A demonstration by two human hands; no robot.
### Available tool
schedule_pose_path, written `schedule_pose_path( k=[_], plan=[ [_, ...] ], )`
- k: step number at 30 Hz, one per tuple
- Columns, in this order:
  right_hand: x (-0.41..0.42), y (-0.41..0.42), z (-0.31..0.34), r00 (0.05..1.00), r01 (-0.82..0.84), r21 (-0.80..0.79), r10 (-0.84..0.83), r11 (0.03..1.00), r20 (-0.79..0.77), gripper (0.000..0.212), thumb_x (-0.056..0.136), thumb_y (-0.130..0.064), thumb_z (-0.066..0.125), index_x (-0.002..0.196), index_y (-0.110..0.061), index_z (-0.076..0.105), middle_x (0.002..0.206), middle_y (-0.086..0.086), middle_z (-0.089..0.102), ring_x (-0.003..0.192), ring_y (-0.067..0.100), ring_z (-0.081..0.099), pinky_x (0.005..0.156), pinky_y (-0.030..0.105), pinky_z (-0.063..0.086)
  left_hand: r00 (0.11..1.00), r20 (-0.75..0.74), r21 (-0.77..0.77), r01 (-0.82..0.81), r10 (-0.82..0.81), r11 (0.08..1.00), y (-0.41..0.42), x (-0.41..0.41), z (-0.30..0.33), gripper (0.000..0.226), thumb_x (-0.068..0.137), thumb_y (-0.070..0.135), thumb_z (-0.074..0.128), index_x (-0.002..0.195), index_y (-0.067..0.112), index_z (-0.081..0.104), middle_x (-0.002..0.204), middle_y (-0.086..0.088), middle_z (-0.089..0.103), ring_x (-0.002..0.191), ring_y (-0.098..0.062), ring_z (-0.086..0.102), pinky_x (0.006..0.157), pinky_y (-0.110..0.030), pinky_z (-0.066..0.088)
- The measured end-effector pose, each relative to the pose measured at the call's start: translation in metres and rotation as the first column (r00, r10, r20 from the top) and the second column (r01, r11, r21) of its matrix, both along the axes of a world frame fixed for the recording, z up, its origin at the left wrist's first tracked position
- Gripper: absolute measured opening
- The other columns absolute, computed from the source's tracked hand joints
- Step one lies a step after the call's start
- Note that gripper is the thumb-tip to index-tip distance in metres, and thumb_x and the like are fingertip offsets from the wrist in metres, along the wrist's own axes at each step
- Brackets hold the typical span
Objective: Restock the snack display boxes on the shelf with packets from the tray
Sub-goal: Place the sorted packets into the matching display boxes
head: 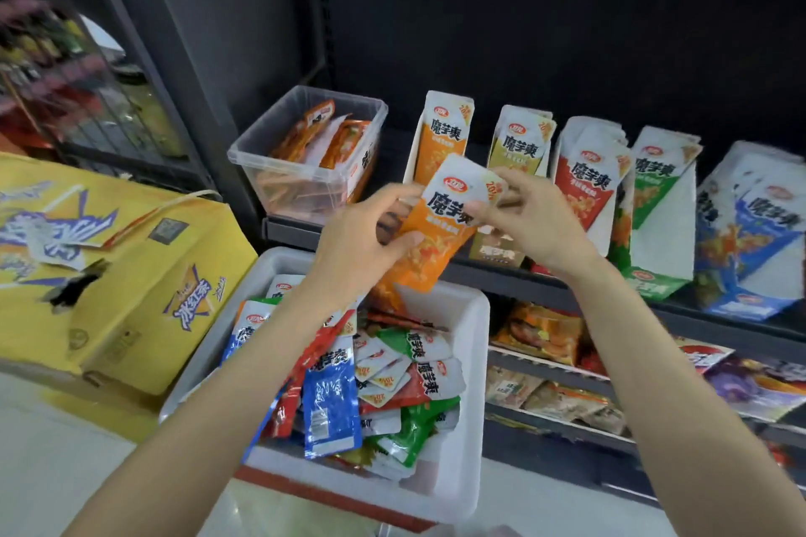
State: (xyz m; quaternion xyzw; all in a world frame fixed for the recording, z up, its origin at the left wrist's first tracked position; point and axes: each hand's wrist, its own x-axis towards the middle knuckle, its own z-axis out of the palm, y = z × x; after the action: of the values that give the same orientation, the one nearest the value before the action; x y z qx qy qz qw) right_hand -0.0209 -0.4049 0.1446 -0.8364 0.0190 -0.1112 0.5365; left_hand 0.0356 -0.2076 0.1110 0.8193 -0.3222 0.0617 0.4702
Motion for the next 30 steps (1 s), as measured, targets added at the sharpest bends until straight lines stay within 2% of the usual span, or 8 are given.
schedule_pose_path(
  k=[2, 7, 9, 11, 16, 21, 25, 30],
  plan=[
    [0.014, -0.008, 0.015, 0.990, 0.073, 0.028, -0.076, 0.997, 0.116, 0.006, 0.088, -0.014, 0.066, 0.093, -0.012, 0.062, 0.086, -0.001, 0.069, 0.073, 0.003, 0.069, 0.061, 0.017, 0.054, 0.998, 0.051, -0.120, -0.014, 0.020, 0.993, -0.011, 0.022, 0.012, 0.045, 0.081, 0.018, 0.073, 0.123, 0.022, 0.057, 0.104, 0.010, 0.067, 0.092, -0.003, 0.063, 0.084, -0.026, 0.053],
    [0.056, -0.021, 0.037, 0.823, 0.429, -0.012, -0.385, 0.903, 0.419, 0.016, 0.092, -0.024, 0.062, 0.085, -0.011, 0.056, 0.079, -0.009, 0.066, 0.073, 0.006, 0.069, 0.065, 0.030, 0.059, 0.989, -0.013, -0.163, -0.150, 0.149, 0.975, -0.030, 0.074, 0.015, 0.042, 0.087, 0.017, 0.067, 0.127, 0.015, 0.054, 0.120, 0.009, 0.058, 0.100, -0.005, 0.058, 0.083, -0.014, 0.050],
    [0.076, -0.026, 0.035, 0.775, 0.523, -0.110, -0.418, 0.845, 0.473, 0.021, 0.092, -0.030, 0.061, 0.085, -0.011, 0.057, 0.073, -0.009, 0.064, 0.065, 0.010, 0.066, 0.063, 0.036, 0.056, 0.987, -0.017, -0.120, -0.164, 0.163, 0.979, -0.035, 0.085, 0.007, 0.042, 0.087, 0.017, 0.065, 0.128, 0.015, 0.054, 0.122, 0.003, 0.061, 0.098, -0.004, 0.059, 0.077, -0.007, 0.046],
    [0.095, -0.025, 0.030, 0.762, 0.575, -0.281, -0.378, 0.768, 0.526, 0.022, 0.092, -0.033, 0.059, 0.088, -0.011, 0.059, 0.069, -0.006, 0.061, 0.060, 0.012, 0.060, 0.059, 0.033, 0.050, 0.986, -0.007, -0.044, -0.166, 0.165, 0.985, -0.039, 0.093, 0.001, 0.047, 0.087, 0.019, 0.066, 0.131, 0.015, 0.050, 0.123, 0.002, 0.060, 0.099, -0.003, 0.057, 0.078, -0.010, 0.044],
    [0.142, -0.021, 0.007, 0.868, 0.492, -0.572, -0.323, 0.657, 0.376, 0.017, 0.092, -0.026, 0.055, 0.088, -0.011, 0.059, 0.075, 0.001, 0.058, 0.072, 0.022, 0.059, 0.060, 0.031, 0.039, 0.982, 0.070, 0.216, -0.185, 0.174, 0.959, -0.050, 0.104, -0.011, 0.061, 0.088, 0.021, 0.065, 0.142, 0.013, 0.038, 0.131, -0.003, 0.056, 0.112, -0.013, 0.057, 0.094, -0.032, 0.048],
    [0.166, -0.026, -0.006, 0.907, 0.414, -0.671, -0.338, 0.615, 0.249, 0.021, 0.088, -0.020, 0.061, 0.106, -0.010, 0.062, 0.110, 0.012, 0.055, 0.100, 0.025, 0.054, 0.075, 0.032, 0.047, 0.985, 0.078, 0.400, -0.169, 0.151, 0.901, -0.053, 0.108, -0.029, 0.062, 0.090, 0.018, 0.061, 0.145, 0.013, 0.033, 0.136, -0.008, 0.050, 0.121, -0.023, 0.052, 0.099, -0.036, 0.044],
    [0.157, -0.026, -0.012, 0.887, 0.457, -0.692, -0.344, 0.559, 0.308, 0.036, 0.087, -0.016, 0.065, 0.121, -0.014, 0.051, 0.122, 0.009, 0.048, 0.108, 0.021, 0.050, 0.076, 0.029, 0.049, 0.989, 0.066, 0.294, -0.146, 0.132, 0.945, -0.049, 0.105, -0.040, 0.057, 0.089, 0.015, 0.061, 0.141, 0.015, 0.039, 0.129, -0.007, 0.056, 0.116, -0.022, 0.056, 0.094, -0.033, 0.046],
    [0.098, -0.010, -0.029, 0.852, 0.466, -0.544, -0.188, 0.698, 0.488, 0.025, 0.090, -0.014, 0.060, 0.114, -0.009, 0.058, 0.113, 0.006, 0.055, 0.102, 0.014, 0.052, 0.081, 0.018, 0.041, 0.985, 0.072, 0.091, -0.164, 0.158, 0.982, -0.035, 0.088, -0.051, 0.056, 0.089, 0.015, 0.061, 0.141, 0.016, 0.040, 0.133, -0.003, 0.051, 0.117, -0.010, 0.050, 0.093, -0.031, 0.050]
  ],
)
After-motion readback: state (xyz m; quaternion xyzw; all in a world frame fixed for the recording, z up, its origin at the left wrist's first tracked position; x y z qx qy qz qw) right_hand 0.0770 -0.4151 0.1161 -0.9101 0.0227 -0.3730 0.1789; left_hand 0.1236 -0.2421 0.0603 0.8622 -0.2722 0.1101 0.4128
